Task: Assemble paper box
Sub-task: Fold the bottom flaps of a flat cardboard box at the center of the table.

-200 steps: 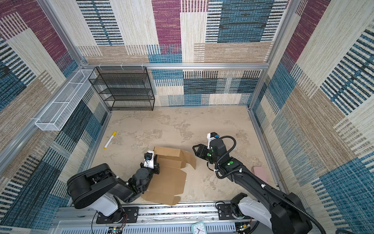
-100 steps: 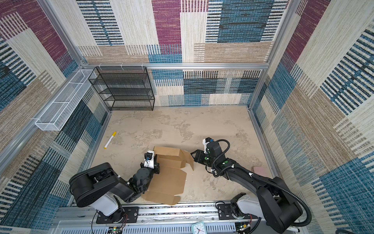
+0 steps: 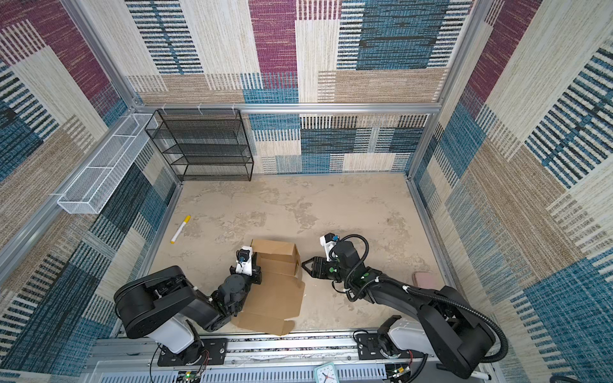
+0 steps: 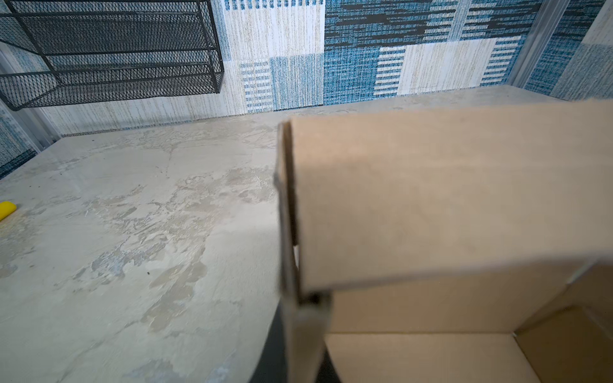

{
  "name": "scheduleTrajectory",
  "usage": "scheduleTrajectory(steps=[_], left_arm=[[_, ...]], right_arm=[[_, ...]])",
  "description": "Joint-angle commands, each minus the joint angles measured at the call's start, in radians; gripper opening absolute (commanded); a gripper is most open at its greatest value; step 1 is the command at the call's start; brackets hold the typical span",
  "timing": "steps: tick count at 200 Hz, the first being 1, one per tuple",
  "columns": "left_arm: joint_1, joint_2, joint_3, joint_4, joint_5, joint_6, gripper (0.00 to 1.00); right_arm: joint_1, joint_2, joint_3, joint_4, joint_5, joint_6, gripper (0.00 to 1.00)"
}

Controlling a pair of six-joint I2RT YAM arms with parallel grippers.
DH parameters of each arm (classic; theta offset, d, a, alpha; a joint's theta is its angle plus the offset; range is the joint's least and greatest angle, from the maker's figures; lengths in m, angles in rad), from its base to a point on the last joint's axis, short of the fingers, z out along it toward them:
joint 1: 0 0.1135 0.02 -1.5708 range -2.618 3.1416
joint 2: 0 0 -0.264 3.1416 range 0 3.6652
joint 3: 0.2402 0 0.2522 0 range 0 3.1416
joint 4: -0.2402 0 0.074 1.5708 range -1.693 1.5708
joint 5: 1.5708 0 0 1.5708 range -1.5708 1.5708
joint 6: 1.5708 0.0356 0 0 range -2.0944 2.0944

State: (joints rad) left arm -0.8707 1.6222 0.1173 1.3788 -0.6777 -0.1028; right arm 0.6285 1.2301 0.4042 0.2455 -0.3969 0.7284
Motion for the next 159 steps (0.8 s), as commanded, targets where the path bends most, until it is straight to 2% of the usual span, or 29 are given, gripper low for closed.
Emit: scheduleTrajectory(steps=[1,94,121,159], left_arm=[[0.001,-0.004,-0.002,0.028,-0.009,-0.005,0.00],[0.001,-0.003,-0.001,0.028,-0.002,-0.002,0.00],[0.001,-0.003,0.000,0.028,0.000,0.002,0.00],[0.001,-0.005,-0.001,0.028,0.007,0.005,0.00]], right_arm=[[0.025,0.009,0.023,0.027,0.044,-0.043,0.57],[0.128,0.069,0.009,0.086,0.159,-0.140,0.57],[0.134,0.080,0.025,0.102,0.216,-0.181,0.56],[0.136,0.119,0.057,0.150,0.227,-0.243,0.55]])
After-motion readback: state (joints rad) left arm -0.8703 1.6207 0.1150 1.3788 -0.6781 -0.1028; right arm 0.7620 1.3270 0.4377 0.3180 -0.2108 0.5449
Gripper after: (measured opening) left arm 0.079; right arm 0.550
